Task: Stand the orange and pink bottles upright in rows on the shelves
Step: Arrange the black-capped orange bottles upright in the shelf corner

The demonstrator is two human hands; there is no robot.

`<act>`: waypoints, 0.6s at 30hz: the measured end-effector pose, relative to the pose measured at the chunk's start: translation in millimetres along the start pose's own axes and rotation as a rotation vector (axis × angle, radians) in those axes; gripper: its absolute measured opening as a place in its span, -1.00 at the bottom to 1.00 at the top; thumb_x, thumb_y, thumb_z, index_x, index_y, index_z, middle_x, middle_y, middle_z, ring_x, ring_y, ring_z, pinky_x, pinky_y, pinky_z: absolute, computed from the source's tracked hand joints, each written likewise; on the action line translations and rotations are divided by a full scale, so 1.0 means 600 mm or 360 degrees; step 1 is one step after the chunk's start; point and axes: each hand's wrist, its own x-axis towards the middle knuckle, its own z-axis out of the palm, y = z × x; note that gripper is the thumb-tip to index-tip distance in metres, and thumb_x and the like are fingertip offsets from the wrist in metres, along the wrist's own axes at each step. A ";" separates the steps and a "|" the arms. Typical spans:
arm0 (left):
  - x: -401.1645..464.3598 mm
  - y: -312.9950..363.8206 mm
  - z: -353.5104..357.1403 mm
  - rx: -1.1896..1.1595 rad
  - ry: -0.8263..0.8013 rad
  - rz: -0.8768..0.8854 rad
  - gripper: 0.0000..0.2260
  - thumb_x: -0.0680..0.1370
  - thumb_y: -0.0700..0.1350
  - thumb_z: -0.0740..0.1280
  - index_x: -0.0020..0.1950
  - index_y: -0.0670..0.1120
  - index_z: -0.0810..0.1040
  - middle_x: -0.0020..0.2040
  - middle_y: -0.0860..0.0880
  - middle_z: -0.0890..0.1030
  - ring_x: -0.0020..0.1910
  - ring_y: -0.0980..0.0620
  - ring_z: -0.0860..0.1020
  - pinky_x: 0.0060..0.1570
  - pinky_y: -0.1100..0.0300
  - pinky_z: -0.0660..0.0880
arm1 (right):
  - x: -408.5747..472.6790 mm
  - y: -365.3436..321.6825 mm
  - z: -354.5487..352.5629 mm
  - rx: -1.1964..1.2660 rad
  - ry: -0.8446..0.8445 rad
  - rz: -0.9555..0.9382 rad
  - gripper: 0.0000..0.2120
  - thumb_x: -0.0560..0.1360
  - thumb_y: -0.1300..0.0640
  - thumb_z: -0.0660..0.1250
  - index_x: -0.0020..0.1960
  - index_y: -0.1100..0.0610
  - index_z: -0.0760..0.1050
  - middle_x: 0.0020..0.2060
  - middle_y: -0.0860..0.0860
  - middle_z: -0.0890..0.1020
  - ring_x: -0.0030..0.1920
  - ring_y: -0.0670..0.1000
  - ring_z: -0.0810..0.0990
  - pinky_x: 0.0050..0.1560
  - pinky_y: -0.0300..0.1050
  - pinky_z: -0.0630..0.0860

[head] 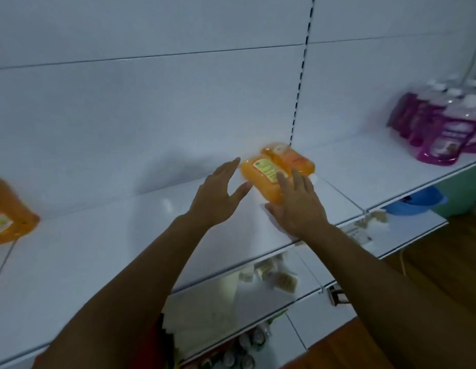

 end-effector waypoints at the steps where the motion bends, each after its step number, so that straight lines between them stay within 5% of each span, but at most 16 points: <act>1: 0.020 -0.005 0.012 -0.0012 -0.0021 0.0003 -0.40 0.58 0.21 0.17 0.56 0.03 0.13 0.55 0.03 0.22 0.52 0.01 0.18 0.46 0.00 0.15 | 0.009 0.005 0.005 0.0024 -0.0026 0.0033 -0.21 0.50 -0.26 0.26 0.55 0.06 0.01 0.54 0.19 0.00 0.51 0.30 0.01 0.45 0.19 0.13; 7: 0.078 -0.031 0.067 -0.0139 -0.0145 -0.0003 -0.41 0.58 0.21 0.19 0.55 0.01 0.17 0.52 -0.01 0.29 0.47 -0.02 0.27 0.43 -0.04 0.26 | 0.037 0.011 0.023 0.0277 0.0014 0.0157 -0.27 0.45 -0.17 0.40 0.47 0.00 0.13 0.47 0.12 0.12 0.37 0.27 0.28 0.20 0.17 0.44; 11: 0.072 -0.040 0.069 -0.0042 -0.0144 0.0000 -0.45 0.61 0.02 0.25 0.56 0.00 0.14 0.54 -0.06 0.25 0.50 -0.07 0.22 0.45 -0.06 0.23 | 0.048 0.003 0.024 0.0380 0.0059 0.0103 -0.30 0.39 -0.12 0.46 0.41 0.02 0.23 0.33 0.13 0.31 0.23 0.25 0.40 0.13 0.13 0.47; 14: 0.040 -0.050 0.049 0.0195 -0.0224 -0.0111 -0.29 0.53 -0.18 0.31 0.58 0.08 0.02 0.59 -0.05 0.07 0.53 -0.13 0.11 0.44 -0.11 0.21 | 0.040 -0.008 0.021 0.0531 -0.0004 0.0013 -0.27 0.34 -0.18 0.46 0.39 0.02 0.25 0.28 0.13 0.39 0.15 0.20 0.49 0.08 0.05 0.52; 18: -0.036 -0.062 0.008 0.0526 -0.0117 -0.0269 -0.16 0.47 -0.09 0.42 0.58 0.13 -0.05 0.60 -0.02 -0.06 0.55 -0.15 0.01 0.45 -0.14 0.17 | 0.020 -0.049 0.006 0.0838 -0.0062 -0.0223 -0.34 0.34 -0.15 0.47 0.33 0.04 0.34 0.12 0.05 0.51 0.02 0.06 0.52 -0.07 -0.15 0.37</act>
